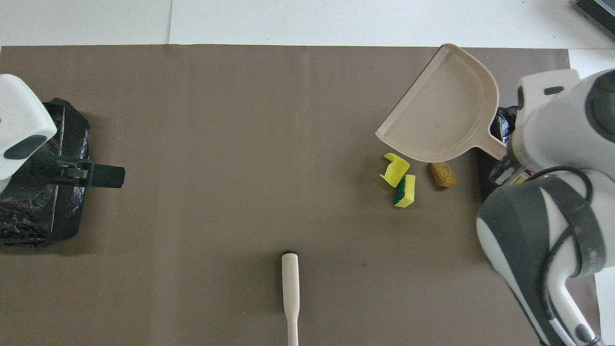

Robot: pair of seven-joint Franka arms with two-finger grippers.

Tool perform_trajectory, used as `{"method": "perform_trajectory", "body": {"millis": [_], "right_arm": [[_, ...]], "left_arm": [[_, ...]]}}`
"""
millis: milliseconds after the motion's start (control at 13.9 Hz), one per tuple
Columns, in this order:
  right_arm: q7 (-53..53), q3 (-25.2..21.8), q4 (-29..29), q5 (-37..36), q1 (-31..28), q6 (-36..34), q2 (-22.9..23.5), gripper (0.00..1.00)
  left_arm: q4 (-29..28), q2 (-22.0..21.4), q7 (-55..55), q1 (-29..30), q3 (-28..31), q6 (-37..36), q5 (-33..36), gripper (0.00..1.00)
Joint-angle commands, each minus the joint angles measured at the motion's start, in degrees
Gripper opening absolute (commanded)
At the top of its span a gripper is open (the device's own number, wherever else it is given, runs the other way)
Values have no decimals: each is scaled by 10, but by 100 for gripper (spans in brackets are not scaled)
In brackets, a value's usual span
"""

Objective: Sweep and dump trash in bin
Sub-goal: 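Bring the emptied dustpan back and set it on the mat with the right gripper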

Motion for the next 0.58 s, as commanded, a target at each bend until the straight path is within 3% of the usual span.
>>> {"method": "perform_trajectory", "body": {"millis": [0,216,504], "right_arm": [[225,1,20,70,35,36,77,0],[380,2,34,87,110,107,137,0],[605,2,121,145,190,142,230,0]], "left_arm": [[75,44,25,5,32,-48,8,100],[91,55,92,-16,85,-54,8,100],[102,55,95,-34,99,-58,9,100]]}}
